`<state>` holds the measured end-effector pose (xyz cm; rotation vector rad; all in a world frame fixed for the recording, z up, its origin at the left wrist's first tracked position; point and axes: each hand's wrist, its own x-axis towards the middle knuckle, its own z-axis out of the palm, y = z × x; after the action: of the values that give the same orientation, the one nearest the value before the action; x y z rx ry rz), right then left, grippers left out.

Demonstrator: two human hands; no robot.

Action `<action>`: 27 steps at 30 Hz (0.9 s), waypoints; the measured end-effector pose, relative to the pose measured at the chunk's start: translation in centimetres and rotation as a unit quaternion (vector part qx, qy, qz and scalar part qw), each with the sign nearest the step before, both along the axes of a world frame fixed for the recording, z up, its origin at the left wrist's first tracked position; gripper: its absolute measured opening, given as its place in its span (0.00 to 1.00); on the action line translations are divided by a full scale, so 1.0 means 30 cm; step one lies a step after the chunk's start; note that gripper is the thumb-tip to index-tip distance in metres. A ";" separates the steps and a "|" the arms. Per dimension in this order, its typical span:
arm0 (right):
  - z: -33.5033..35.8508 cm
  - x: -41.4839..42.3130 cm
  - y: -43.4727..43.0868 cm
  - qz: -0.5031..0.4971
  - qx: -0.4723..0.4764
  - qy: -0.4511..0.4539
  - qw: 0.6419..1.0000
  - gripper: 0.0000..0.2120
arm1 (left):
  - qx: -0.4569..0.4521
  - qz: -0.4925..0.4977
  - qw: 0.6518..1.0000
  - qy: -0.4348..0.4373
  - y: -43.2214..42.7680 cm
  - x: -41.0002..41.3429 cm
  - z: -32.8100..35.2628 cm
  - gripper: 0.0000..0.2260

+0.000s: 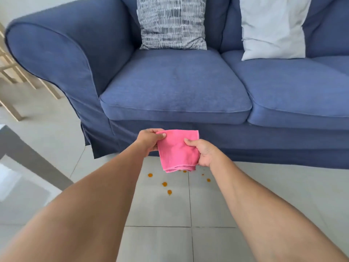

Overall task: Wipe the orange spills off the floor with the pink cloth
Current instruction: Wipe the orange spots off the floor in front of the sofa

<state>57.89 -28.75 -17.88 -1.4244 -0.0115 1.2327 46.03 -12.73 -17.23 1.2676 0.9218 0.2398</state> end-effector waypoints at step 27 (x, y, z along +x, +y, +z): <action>-0.852 -0.098 -0.291 0.338 -0.319 -0.548 0.696 0.26 | 0.361 -0.060 0.839 0.403 -0.299 -0.049 -0.926 0.21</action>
<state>54.95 -37.48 -43.43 -2.7739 -1.1183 0.7197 44.55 -21.69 -45.01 2.2078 1.5384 -0.0865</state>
